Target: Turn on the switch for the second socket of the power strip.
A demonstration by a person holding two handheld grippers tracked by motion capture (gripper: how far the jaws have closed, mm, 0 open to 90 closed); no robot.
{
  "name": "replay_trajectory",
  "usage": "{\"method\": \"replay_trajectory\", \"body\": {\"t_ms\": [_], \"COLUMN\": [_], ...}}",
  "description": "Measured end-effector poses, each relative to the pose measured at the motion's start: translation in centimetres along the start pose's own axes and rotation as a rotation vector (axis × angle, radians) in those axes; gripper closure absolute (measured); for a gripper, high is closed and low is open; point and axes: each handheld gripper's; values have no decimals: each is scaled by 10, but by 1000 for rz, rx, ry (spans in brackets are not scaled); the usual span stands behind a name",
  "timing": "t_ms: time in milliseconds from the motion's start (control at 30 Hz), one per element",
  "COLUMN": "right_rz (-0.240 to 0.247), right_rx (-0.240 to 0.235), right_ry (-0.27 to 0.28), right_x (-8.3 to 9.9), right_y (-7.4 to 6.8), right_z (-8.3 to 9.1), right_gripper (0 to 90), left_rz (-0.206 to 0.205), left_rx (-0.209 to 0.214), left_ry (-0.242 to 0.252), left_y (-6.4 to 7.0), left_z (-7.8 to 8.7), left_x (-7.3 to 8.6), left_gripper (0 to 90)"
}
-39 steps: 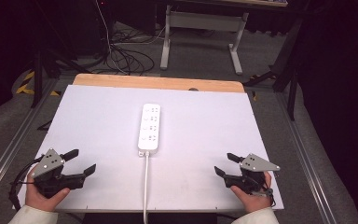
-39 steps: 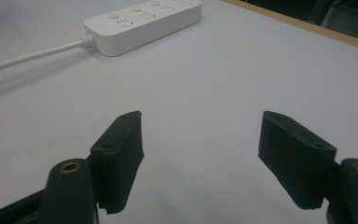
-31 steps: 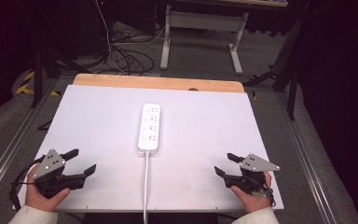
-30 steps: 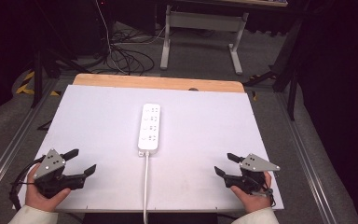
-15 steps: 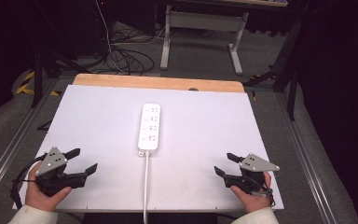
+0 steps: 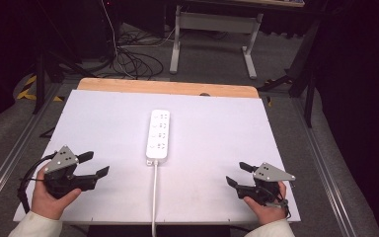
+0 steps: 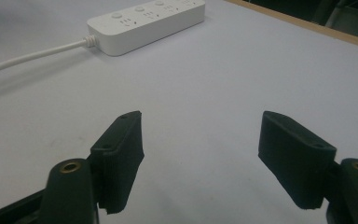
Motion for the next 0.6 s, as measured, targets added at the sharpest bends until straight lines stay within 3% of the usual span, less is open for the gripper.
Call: {"method": "replay_trajectory", "body": {"t_ms": [233, 500, 600], "right_rz": [-1, 2, 2], "right_rx": [-2, -7, -10], "right_ry": [2, 2, 2], "right_x": [0, 0, 0], "right_y": [1, 0, 0], "right_z": [1, 1, 1], "right_gripper": [311, 311, 311], "left_rz": [-32, -26, 4], "left_rx": [0, 11, 56], "left_ry": [-4, -25, -16], "left_y": [2, 1, -3], "left_z": [-7, -20, -24], "left_x": [-23, -41, -46], "left_gripper": [315, 320, 312]}}
Point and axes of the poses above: each handheld gripper's, and its own axes: z roughly backward along the jaws, x roughly out of its underside, y roughly to its right, and after that the axes turned 2 degrees about -y, right-handed
